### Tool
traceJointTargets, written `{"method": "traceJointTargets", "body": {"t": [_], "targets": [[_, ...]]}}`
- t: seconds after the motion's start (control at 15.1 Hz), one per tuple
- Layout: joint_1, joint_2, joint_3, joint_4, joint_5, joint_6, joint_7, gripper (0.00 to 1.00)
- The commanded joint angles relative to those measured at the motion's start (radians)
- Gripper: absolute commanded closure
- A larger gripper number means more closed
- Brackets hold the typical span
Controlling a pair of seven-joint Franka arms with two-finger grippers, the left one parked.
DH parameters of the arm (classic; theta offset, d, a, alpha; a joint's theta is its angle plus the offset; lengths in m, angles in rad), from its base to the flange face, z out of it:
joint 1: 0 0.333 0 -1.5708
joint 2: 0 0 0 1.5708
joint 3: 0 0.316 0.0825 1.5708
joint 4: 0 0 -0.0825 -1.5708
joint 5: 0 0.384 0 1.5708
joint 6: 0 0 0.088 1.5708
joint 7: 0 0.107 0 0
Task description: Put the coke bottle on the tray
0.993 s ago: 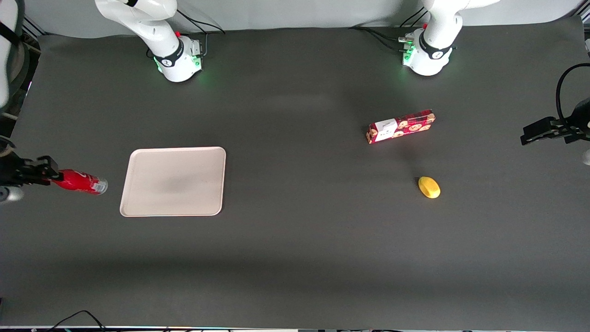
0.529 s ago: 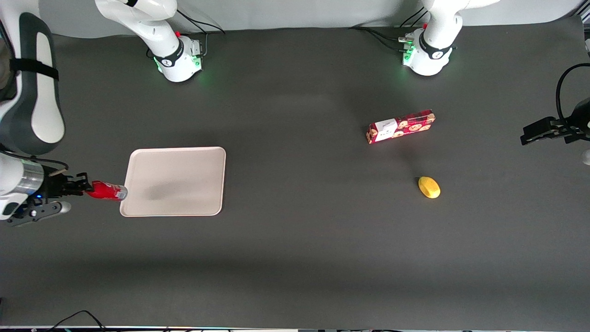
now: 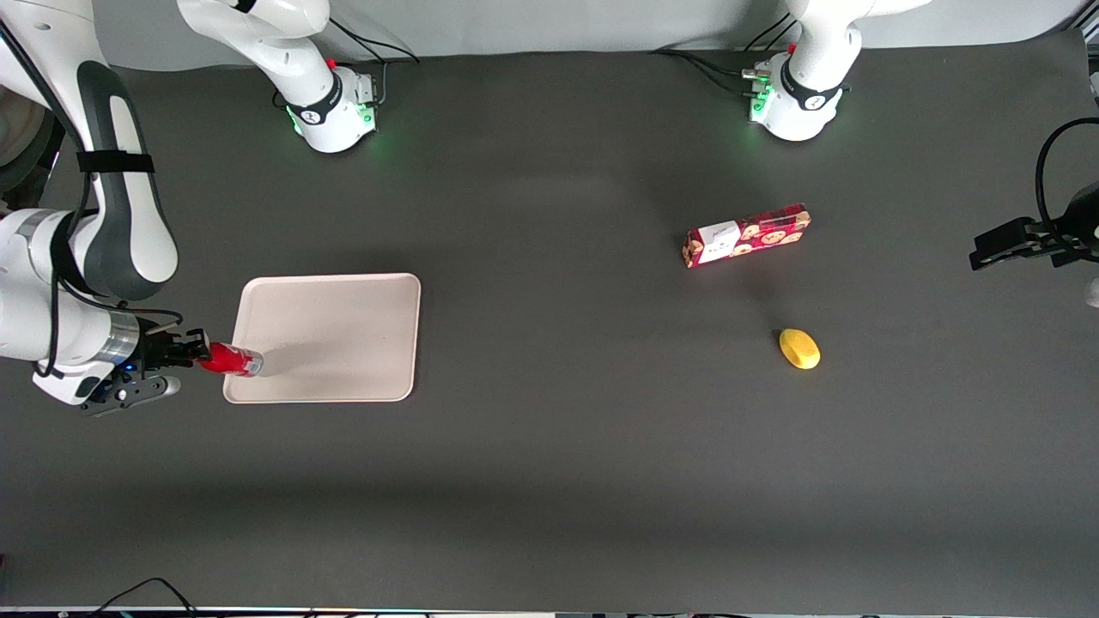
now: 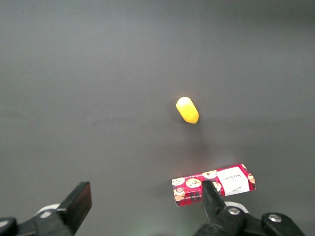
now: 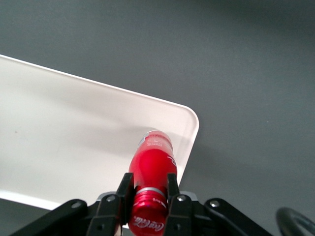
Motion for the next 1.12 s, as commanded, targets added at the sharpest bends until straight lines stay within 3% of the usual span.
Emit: {"method": "traceJointTargets", "body": {"t": [0.0, 0.26, 0.4, 0.46, 0.53, 0.86, 1.06], "targets": [[-0.006, -0.034, 0.004, -0.074, -0.019, 0.052, 0.031, 1.0], [-0.006, -0.034, 0.006, -0.096, -0.019, 0.069, 0.052, 1.0], [-0.007, -0.029, 0.004, -0.096, -0.019, 0.083, 0.051, 0.54], [-0.009, -0.029, 0.004, -0.096, -0.019, 0.085, 0.052, 0.16], [-0.009, -0.029, 0.004, -0.094, -0.019, 0.085, 0.052, 0.0], [-0.004, -0.061, 0.004, -0.076, -0.019, 0.065, 0.101, 0.0], [0.005, -0.093, 0.006, 0.051, -0.002, -0.042, 0.108, 0.0]]}}
